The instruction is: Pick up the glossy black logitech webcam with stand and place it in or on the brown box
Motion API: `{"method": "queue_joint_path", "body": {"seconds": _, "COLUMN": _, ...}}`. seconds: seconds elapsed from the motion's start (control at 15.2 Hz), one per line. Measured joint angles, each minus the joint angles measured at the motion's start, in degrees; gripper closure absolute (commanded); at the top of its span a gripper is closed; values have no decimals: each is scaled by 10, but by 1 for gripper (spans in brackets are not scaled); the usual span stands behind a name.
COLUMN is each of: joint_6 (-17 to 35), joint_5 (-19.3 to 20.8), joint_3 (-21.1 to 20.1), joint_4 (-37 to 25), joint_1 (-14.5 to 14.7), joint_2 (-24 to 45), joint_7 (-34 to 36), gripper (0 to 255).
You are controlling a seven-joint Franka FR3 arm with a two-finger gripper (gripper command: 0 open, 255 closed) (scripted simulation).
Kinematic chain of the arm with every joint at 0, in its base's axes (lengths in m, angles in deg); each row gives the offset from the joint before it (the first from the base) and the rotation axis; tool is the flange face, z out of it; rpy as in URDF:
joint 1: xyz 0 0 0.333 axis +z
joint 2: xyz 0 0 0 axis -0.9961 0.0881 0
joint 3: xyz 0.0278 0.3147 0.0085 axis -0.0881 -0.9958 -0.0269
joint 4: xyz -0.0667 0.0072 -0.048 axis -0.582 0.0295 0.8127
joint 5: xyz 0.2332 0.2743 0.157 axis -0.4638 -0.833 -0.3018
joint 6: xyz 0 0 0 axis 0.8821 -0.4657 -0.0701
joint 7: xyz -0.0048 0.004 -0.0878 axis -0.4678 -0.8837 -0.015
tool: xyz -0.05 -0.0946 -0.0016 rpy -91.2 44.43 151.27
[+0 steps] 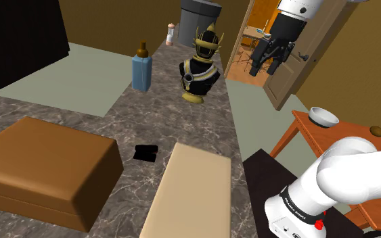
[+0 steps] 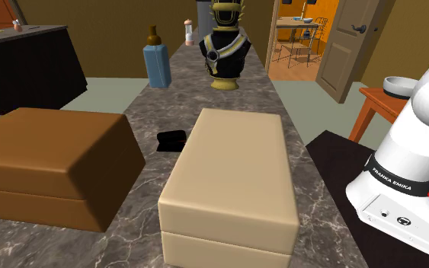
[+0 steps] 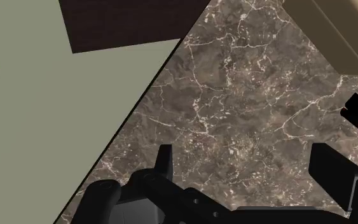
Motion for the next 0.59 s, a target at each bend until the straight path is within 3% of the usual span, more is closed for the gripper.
{"method": "queue_joint_path", "body": {"seconds": 0.26, "joint_6": 28, "joint_5": -6, "joint_3": -9, "joint_4": 6, "joint_1": 11, "joint_2": 26, "joint_7": -10, "gripper": 0}}
{"method": "queue_joint_path", "body": {"seconds": 0.59, "joint_6": 101, "joint_5": -22, "joint_3": -35, "joint_4": 29, "joint_1": 38, "joint_2": 85, "joint_7": -29, "gripper": 0}}
